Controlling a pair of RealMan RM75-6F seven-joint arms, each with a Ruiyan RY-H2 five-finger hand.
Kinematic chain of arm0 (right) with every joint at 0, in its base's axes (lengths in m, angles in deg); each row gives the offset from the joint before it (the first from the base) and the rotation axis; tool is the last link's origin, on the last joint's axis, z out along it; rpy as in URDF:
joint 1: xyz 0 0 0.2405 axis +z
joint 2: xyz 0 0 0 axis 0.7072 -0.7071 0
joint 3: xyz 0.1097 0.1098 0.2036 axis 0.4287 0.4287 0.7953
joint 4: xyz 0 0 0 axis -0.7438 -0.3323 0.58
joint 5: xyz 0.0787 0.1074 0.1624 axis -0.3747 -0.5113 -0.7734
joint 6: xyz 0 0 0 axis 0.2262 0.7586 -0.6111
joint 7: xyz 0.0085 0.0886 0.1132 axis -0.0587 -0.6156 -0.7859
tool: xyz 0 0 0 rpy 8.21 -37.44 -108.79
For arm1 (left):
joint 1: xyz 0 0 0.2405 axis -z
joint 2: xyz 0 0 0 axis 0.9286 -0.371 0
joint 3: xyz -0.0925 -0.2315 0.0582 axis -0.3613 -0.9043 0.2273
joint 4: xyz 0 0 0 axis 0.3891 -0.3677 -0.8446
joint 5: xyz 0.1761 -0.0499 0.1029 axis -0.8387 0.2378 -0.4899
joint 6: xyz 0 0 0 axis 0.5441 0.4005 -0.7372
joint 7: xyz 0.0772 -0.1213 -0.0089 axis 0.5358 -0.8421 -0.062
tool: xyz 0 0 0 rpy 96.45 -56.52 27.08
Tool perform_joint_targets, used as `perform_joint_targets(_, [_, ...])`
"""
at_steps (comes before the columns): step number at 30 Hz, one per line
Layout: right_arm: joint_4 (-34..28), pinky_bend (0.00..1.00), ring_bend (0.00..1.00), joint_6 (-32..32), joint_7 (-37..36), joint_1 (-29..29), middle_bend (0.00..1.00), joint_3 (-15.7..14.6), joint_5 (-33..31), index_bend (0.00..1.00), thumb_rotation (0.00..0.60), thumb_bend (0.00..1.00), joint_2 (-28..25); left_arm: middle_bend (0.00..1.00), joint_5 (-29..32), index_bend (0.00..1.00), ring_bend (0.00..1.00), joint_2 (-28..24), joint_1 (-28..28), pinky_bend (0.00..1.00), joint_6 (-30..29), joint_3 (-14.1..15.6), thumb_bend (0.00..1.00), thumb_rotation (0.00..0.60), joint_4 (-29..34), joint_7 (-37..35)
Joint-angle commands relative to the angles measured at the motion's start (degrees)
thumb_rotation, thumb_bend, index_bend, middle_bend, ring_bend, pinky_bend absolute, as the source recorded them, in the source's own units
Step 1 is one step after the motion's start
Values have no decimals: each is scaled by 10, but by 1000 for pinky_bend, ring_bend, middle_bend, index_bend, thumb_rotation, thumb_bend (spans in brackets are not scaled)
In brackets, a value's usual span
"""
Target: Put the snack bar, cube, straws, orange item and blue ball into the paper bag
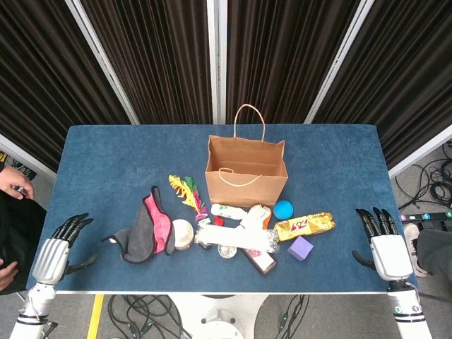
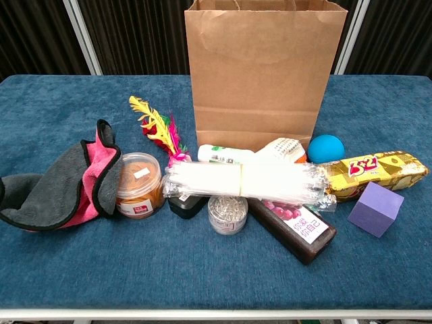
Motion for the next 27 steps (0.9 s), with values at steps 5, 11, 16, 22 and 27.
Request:
perform_joint_targets(5, [-6,0,0,6,8,3,123,2,-3,32,600,66,-12,231,0,242,151,1,-1,238,0,1,239,600,0,-1])
perform_joint_targets(11, [-34,0,11,51,14,20,173,6,-20,58,600,67,-50,232,-1,241,151,-1,3,239,5,1,239,600,3,0])
perform_joint_targets(16, [-27,0,27,117,34,60,203,5,-19,102,600,70,-73,232,-1,242,151,-3,7,239,11,1,239,600,2,-2])
perform_joint_targets(22, [4,0,27,167,18,110,203,10,0,103,600,70,-63,232,-1,242,151,4,8,239,13,2,239,600,-10,-8])
perform_joint_targets(27, [26,0,27,208,-15,147,202,6,12,103,600,70,-45,232,-2,241,151,4,8,238,13,3,239,600,-15,-11])
